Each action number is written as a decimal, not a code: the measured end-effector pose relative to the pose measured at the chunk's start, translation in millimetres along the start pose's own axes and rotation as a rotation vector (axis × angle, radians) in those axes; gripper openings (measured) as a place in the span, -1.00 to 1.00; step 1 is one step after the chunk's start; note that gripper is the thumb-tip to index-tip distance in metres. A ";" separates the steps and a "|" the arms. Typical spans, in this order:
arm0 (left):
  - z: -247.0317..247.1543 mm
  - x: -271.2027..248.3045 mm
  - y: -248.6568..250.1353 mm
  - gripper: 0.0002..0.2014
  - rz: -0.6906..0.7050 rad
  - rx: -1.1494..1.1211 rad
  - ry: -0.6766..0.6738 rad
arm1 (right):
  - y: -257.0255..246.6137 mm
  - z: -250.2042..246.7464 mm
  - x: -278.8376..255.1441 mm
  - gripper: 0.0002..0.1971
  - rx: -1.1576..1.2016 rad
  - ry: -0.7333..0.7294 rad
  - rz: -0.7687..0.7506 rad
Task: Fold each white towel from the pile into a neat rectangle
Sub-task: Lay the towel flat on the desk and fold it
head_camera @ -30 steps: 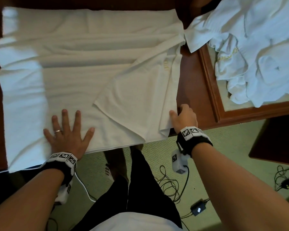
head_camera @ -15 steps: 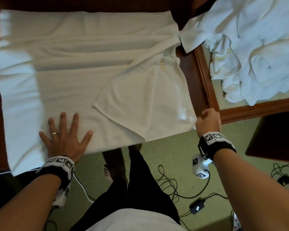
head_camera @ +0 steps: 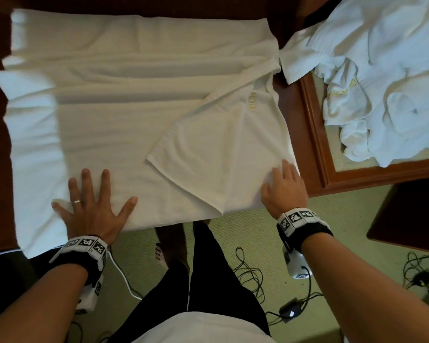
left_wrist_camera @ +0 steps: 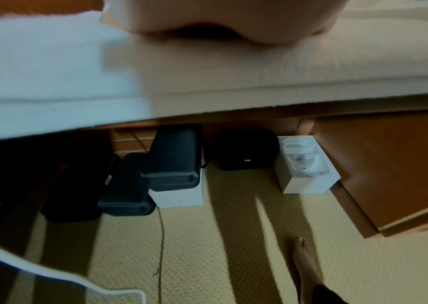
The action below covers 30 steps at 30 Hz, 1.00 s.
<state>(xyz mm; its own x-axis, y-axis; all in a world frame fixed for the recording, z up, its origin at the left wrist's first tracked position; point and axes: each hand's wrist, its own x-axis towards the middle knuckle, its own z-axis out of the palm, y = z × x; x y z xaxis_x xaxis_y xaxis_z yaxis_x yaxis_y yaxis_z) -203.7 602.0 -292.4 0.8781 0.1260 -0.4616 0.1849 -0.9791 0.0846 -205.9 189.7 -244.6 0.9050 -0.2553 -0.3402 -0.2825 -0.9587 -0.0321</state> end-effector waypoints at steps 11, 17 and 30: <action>3.4 6.1 -10.7 -0.07 0.003 -0.012 -0.037 | -216.4 -7.1 37.8 -0.55 0.023 -0.017 -0.597; 0.4 5.2 -11.4 -0.08 0.009 -0.034 -0.042 | -225.8 -20.9 41.3 -0.78 -0.010 -0.059 -0.567; -8.0 2.7 -4.6 -0.04 -0.039 0.016 -0.120 | 13.4 10.5 -42.4 -0.83 1.182 0.330 0.771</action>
<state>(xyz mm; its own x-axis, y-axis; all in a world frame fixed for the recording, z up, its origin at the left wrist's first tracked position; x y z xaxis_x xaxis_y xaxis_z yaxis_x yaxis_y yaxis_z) -198.7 608.2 -287.0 0.8113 0.1446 -0.5664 0.2099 -0.9764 0.0514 -251.4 188.9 -240.5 0.3938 -0.8237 -0.4080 -0.6684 0.0481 -0.7422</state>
